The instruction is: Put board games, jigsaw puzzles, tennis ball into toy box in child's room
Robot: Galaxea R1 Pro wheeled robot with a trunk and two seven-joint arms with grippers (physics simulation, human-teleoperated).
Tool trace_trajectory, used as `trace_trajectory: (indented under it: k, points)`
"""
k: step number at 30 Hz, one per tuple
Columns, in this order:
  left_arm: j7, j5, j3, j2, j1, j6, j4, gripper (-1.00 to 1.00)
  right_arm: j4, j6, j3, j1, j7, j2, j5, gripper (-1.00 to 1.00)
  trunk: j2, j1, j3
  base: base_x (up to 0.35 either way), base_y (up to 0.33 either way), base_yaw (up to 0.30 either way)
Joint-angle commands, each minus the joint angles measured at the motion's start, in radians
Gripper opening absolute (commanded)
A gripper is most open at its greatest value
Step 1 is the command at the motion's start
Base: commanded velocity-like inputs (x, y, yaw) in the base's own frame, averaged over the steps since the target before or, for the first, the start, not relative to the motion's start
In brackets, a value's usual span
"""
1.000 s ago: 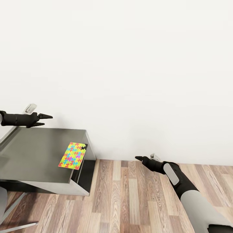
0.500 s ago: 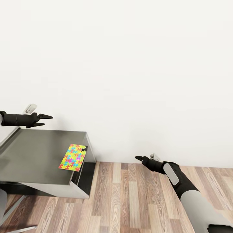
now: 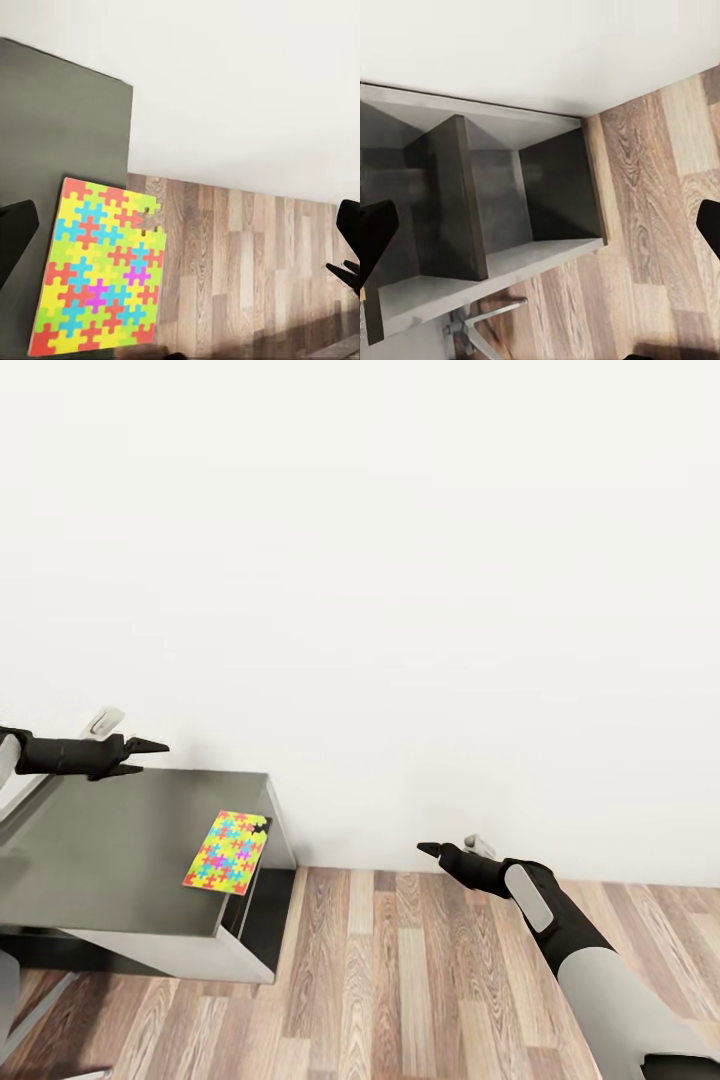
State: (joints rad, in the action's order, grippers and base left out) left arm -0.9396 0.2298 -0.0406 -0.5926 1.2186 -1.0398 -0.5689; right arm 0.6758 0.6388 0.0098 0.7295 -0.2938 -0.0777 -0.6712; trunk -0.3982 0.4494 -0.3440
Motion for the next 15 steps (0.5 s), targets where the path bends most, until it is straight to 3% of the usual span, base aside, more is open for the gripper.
trace_trajectory:
  k: [1, 7, 15]
  points:
    - [0.0, 0.006, -0.004, 0.001, -0.019, 0.002, 0.0, 1.0, 0.001, 0.004, 0.001, 0.001, -0.001, -0.001, -0.002, 1.0, -0.002, 0.001, 0.0, 0.0, 0.0, 0.0]
    - [-0.013, 0.009, -0.003, 0.004, -0.095, 0.06, -0.002, 1.0, 0.001, 0.004, 0.001, 0.001, -0.001, 0.0, -0.002, 1.0, -0.002, 0.001, 0.01, 0.0, 0.0, 0.0]
    - [-0.177, 0.006, -0.002, 0.005, -0.183, 0.089, -0.014, 1.0, 0.001, 0.003, 0.002, 0.001, -0.001, 0.001, -0.002, 1.0, -0.002, 0.001, 0.023, 0.0, 0.0, 0.0]
